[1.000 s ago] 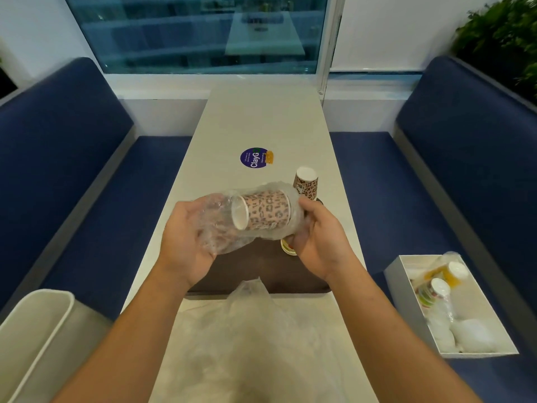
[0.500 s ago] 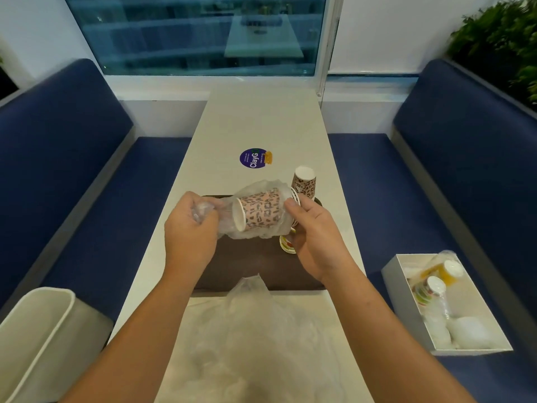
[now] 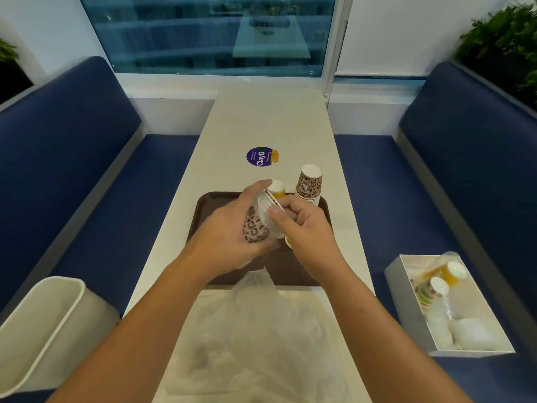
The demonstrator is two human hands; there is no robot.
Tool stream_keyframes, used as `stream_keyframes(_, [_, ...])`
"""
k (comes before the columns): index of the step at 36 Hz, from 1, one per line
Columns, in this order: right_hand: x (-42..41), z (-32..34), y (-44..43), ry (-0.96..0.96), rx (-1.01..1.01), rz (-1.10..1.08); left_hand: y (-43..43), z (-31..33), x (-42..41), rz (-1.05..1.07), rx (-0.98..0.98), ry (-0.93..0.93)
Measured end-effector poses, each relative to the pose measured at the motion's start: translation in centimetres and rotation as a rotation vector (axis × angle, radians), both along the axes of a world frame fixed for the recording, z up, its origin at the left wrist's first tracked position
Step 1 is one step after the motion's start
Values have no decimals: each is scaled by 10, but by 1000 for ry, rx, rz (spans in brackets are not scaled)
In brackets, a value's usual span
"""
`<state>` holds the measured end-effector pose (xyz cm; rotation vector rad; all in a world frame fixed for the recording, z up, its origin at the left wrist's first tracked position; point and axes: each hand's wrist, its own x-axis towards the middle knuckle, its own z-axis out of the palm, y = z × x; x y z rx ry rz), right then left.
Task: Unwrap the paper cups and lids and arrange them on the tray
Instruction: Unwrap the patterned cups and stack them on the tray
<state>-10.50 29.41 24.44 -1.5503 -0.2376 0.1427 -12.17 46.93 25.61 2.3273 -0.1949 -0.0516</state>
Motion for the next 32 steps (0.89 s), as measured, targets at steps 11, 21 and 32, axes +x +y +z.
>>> stream_keyframes(11, [1,1,0,80,176,-141,0,-17,-12,105,-97,-167])
stream_keyframes(21, [3,7,-2,21,53,70,6,-11,-9,61,-140,-104])
stream_keyframes(32, [22,20,-8,-13,-114,63,8,-9,2,27,-109,-118])
